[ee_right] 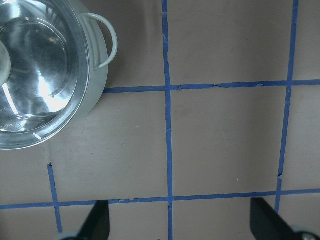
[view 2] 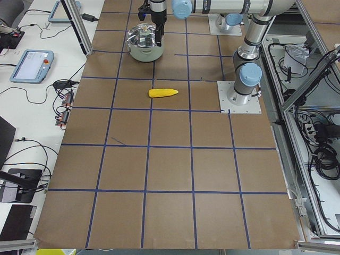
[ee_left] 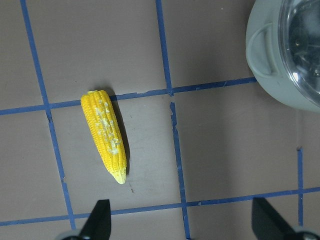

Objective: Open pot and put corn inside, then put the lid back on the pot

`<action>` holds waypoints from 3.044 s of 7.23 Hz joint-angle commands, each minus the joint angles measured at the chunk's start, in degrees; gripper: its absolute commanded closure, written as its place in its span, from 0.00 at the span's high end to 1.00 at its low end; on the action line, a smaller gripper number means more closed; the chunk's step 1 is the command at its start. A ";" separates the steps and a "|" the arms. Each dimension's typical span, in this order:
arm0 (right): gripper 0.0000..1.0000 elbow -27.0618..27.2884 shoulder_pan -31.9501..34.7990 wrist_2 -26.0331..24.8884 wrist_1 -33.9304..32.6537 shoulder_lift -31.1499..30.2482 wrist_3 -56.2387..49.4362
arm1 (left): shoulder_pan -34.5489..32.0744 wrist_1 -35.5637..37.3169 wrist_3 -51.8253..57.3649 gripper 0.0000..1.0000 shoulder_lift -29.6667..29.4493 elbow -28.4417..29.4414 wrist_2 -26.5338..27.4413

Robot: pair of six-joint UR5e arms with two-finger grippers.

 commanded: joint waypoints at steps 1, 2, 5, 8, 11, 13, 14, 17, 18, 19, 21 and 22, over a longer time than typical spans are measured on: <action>1.00 0.51 0.03 -0.10 -0.04 -0.34 -0.11 | 0.00 0.15 -0.01 1.00 0.78 -0.97 0.02; 1.00 0.51 -0.06 -0.10 -0.13 -0.34 -0.19 | 0.26 2.68 0.95 1.00 -0.17 -0.54 -0.07; 1.00 0.34 0.03 -0.01 -0.04 -0.60 -0.19 | 2.28 6.38 4.13 1.00 -0.52 -1.67 -0.07; 1.00 0.51 0.03 -0.10 -0.04 -0.34 -0.19 | 11.48 14.28 8.48 1.00 -4.22 -9.64 -0.24; 1.00 0.25 -0.06 -0.01 -0.13 -0.25 -0.19 | 12.83 27.52 9.66 1.00 -5.36 -20.63 -0.15; 1.00 0.07 -0.06 -0.01 -0.04 -0.08 -0.19 | 12.83 32.66 8.96 1.00 -6.33 -24.51 -0.15; 1.00 -0.28 -0.06 0.16 -0.13 0.01 -0.19 | 12.83 34.33 8.26 1.00 -6.68 -26.27 -0.15; 1.00 -0.37 0.03 0.25 -0.04 -0.08 -0.19 | 12.74 41.28 7.73 1.00 -10.02 -28.22 -0.15; 1.00 -0.37 0.03 0.25 -0.04 -0.08 -0.19 | 12.83 41.29 7.99 1.00 -10.55 -28.22 -0.15; 1.00 -0.37 0.03 0.25 -0.04 -0.16 -0.19 | 12.83 41.29 7.90 1.00 -10.73 -28.04 -0.15; 1.00 -0.37 0.03 0.34 -0.04 -0.16 -0.19 | 12.92 41.29 7.81 1.00 -11.43 -28.13 -0.24; 1.00 -0.54 0.21 0.69 -0.30 -0.25 -0.11 | 12.92 42.94 7.99 1.00 -12.22 -28.30 -0.16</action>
